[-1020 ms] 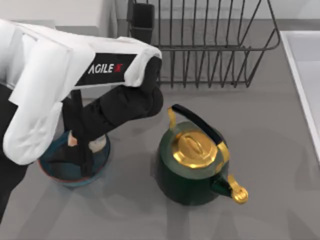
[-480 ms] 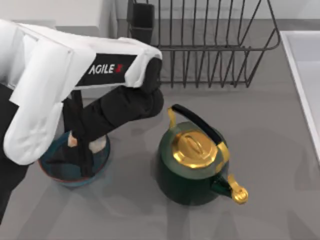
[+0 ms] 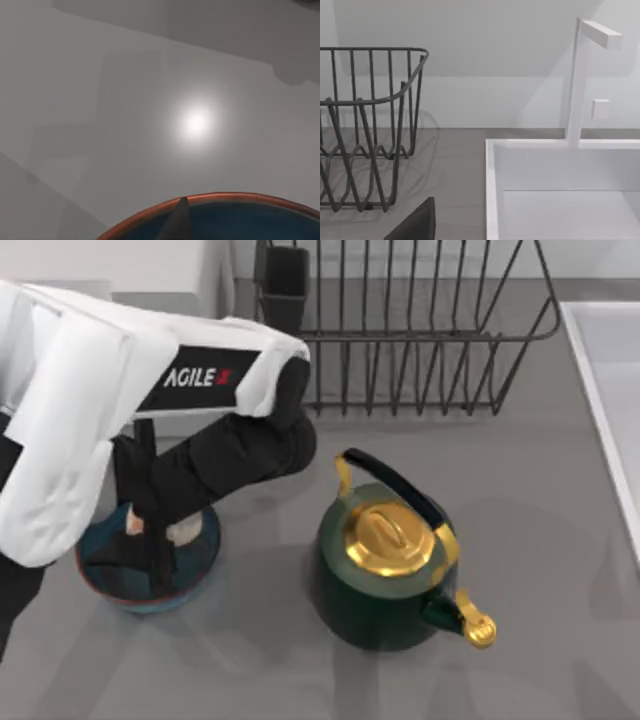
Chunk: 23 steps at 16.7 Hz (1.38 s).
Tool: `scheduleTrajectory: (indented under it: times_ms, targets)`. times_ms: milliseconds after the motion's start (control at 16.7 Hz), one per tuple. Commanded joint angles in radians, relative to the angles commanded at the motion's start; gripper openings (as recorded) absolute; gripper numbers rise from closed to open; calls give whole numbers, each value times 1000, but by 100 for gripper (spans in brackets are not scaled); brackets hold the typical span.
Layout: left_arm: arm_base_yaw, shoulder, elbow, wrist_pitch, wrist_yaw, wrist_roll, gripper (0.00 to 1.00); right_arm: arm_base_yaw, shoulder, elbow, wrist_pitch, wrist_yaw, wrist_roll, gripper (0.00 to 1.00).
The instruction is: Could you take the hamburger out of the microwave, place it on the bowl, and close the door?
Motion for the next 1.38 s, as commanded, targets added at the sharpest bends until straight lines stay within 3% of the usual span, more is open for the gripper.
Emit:
scheduleTrajectory:
  times_ms: [840, 1380]
  targets:
    - [19, 46, -83, 119, -1, 23, 0, 0, 0, 0, 0, 0, 0, 100]
    - [19, 46, -83, 119, -1, 23, 68, 0, 0, 0, 0, 0, 0, 100]
